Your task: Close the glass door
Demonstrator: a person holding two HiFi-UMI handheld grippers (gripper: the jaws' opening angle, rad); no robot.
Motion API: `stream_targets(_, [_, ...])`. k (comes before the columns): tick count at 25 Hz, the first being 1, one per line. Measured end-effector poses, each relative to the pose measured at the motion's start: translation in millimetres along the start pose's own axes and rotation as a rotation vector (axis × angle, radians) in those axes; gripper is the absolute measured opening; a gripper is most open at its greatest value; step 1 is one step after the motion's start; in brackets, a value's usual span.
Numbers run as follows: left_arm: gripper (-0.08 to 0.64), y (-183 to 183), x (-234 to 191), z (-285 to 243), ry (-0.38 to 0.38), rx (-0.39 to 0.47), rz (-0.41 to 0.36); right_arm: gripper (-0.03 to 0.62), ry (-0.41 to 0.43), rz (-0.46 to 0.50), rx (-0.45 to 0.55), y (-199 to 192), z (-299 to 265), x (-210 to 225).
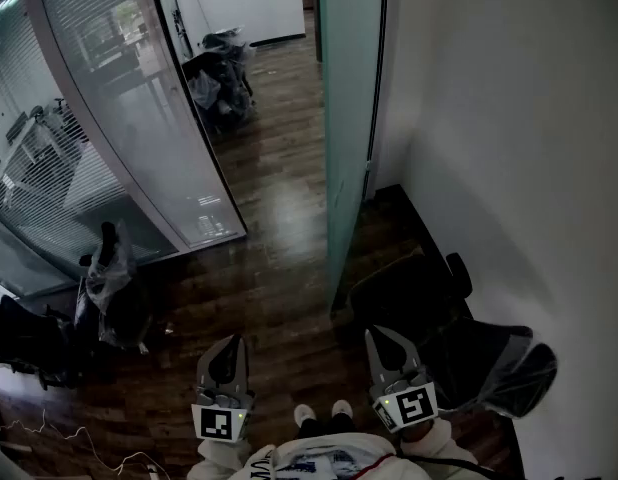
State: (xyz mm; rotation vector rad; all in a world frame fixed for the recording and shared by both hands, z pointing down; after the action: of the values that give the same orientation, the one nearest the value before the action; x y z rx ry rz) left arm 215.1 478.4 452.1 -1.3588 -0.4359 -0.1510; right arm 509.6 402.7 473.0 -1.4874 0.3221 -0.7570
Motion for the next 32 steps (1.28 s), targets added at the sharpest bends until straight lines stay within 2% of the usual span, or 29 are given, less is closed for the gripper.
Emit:
stream_targets(4, [-0.002,5.0,3.2,-2.5,0.005,0.001,0.009,0.006,-0.005,-0.009,-0.002,3.1,-0.1,-1.4])
stream_targets(7, [-0.002,3.3,11.8,-3.8,-0.001,-0.032,-0.002,0.006,-0.006,-0.013,-0.032,-2.2,-2.2,-4.7])
stream_targets(12, [-0.002,-1.0,18.8,-0.8,-0.009,-0.06,0.026,0.006,0.013,-0.014,-0.051,-8.0,-2.4,-13.4])
stream_targets(17, [-0.002,-0.5,21.0,-5.1,-0.009,-0.059,0.025,0.005,0.062,-0.02,-0.064,-8.5,-1.6,-14.9])
stream_targets(22, [-0.002,2.2,22.4,-13.4,-0.017,-0.056,0.025,0.005,0.059,-0.019,-0.06,-8.3,-1.8,-10.4])
stream_targets(27, [-0.002,7.5,30.7,-15.0,-0.023,-0.06,-0.006,0.005,0.062,-0.015,-0.061,-6.0,4.6,-3.9])
stream_targets(32, [-0.002,13.1,33.7,-25.9,-0.002,-0.054,-0.008,0.005,0.062,-0.02,-0.039,0.1,5.2,5.9])
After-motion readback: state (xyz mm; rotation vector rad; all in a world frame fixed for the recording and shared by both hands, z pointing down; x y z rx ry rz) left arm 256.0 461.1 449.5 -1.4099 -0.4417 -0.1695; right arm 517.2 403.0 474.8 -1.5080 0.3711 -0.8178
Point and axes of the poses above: the fingertips, and each gripper's own axes: z backward along the fingers, x to its right, y out of its top, the point moved 9 cm from there along z, backward along the fingers, and after that the axes turned 12 degrees about -z, right-handed, at the moved point
